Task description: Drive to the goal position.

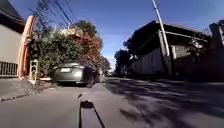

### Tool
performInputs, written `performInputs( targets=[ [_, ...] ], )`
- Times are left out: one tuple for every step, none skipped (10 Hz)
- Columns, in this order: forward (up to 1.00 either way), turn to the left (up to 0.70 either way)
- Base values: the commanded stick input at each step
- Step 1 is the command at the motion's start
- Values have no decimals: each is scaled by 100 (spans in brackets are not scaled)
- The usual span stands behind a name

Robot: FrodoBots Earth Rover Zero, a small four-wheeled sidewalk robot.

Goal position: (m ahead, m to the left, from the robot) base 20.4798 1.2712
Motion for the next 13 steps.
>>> performInputs(
  targets=[
    [100, 0],
    [100, 0],
    [100, 0],
    [100, 0],
    [100, 0],
    [100, 0],
    [100, 0],
    [100, 0],
    [100, 0],
    [100, 1],
    [100, 9],
    [100, 15],
    [100, 16]
  ],
)
